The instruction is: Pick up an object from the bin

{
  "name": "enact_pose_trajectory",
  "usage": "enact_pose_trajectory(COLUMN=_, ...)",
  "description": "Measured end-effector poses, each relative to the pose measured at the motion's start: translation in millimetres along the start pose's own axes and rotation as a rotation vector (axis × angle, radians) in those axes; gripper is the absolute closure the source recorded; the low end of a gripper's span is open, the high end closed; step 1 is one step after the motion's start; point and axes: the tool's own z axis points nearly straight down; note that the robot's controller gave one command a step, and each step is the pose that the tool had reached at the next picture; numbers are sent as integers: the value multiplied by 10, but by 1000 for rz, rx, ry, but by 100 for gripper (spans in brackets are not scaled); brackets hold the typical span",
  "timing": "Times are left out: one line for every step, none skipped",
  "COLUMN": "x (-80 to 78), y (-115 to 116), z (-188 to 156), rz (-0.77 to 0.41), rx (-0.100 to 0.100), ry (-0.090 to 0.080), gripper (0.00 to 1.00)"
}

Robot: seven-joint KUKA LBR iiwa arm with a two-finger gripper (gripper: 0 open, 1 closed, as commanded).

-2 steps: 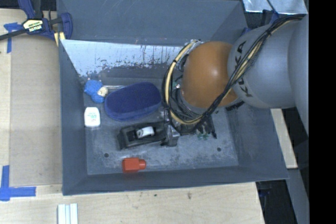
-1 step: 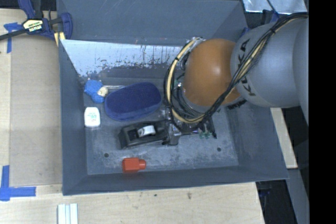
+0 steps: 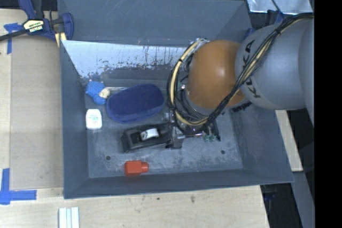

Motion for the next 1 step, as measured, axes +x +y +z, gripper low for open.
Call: enact_pose_trajectory(x=-2, y=-7, z=-696, rz=1, rx=0, ry=-6, gripper=100)
